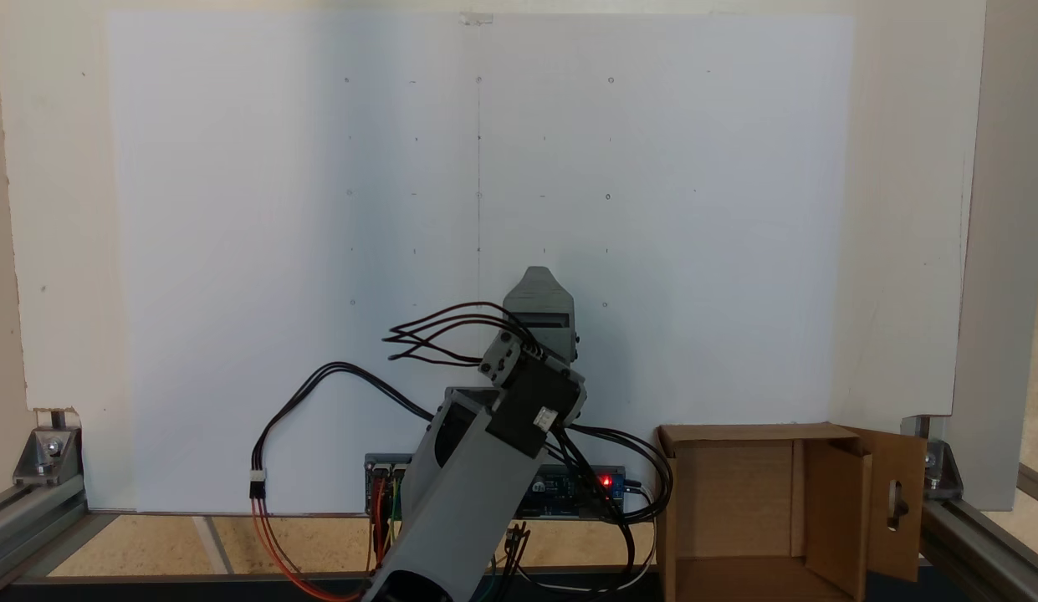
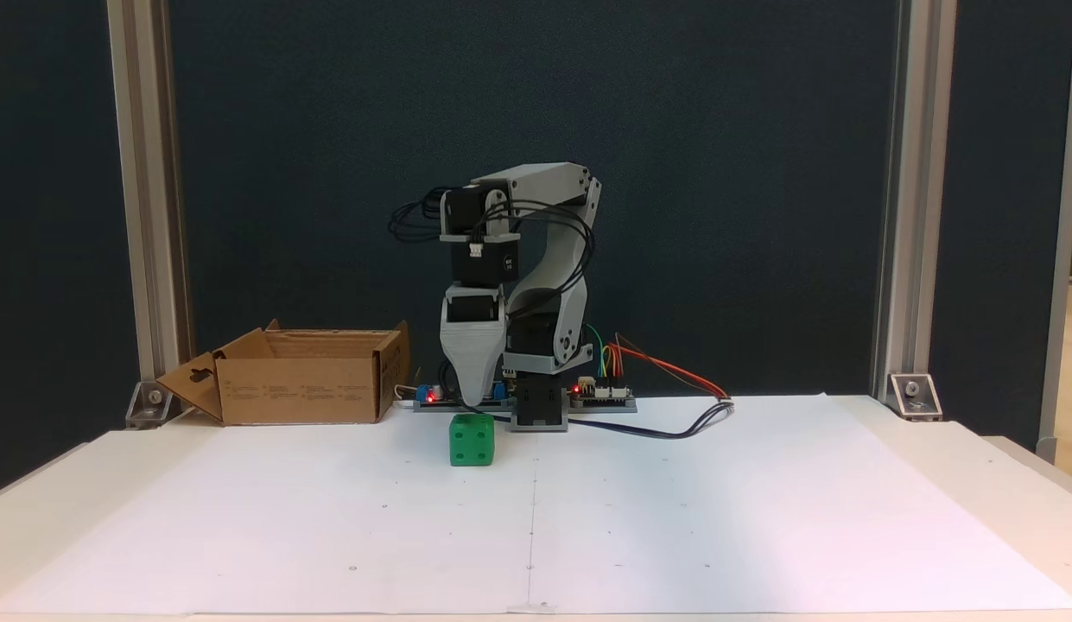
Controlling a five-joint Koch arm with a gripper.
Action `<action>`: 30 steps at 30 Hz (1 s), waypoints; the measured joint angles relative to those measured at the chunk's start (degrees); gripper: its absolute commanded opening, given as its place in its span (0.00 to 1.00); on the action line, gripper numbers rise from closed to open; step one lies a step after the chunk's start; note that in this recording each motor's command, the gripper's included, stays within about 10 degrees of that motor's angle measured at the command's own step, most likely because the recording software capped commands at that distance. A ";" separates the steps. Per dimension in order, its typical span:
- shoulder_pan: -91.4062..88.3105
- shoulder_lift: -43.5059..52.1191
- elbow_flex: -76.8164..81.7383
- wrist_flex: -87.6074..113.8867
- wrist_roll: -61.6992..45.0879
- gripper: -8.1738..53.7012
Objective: Grasp a green dice and put it in the bin.
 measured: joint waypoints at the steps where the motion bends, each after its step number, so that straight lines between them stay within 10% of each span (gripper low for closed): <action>1: 0.09 -0.44 0.18 -0.44 0.00 0.90; 30: 0.97 -8.09 6.50 -12.74 0.00 0.85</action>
